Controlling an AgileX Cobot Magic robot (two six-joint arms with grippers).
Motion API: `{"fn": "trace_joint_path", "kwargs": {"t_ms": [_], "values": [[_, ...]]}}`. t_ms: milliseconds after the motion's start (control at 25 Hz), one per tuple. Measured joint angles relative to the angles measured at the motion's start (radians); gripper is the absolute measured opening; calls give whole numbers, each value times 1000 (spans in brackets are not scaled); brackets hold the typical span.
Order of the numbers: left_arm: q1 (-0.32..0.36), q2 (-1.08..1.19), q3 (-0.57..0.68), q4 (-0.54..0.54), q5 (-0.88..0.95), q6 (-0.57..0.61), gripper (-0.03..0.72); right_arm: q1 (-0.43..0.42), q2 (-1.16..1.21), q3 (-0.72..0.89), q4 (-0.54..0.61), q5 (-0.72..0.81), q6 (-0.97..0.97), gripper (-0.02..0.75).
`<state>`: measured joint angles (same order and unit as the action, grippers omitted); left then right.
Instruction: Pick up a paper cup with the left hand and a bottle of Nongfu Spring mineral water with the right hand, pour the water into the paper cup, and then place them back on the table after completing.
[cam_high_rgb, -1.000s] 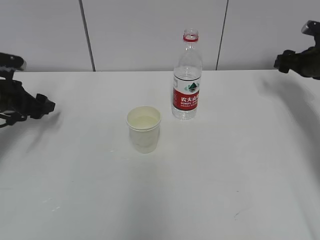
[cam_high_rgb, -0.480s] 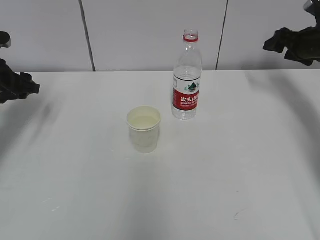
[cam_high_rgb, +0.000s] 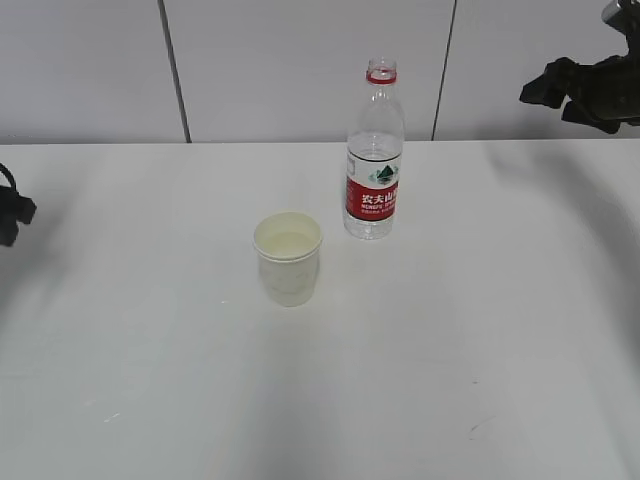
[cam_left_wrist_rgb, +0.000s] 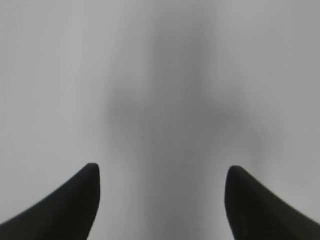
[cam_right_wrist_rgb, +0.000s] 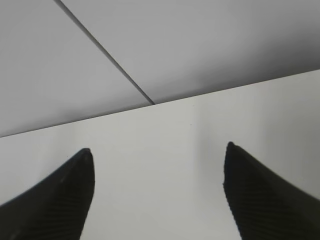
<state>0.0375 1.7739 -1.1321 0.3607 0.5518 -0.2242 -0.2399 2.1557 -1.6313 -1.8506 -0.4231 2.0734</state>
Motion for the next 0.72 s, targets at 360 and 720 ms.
{"fn": "trace_joint_path", "kwargs": {"t_ms": [360, 720], "values": [[16, -111, -16, -315, 320, 303, 513, 0, -2, -2, -2, -74, -11, 594], [22, -514, 287, -453, 349, 409, 522, 0, -24, -3, -4, -145, -35, 593]]}}
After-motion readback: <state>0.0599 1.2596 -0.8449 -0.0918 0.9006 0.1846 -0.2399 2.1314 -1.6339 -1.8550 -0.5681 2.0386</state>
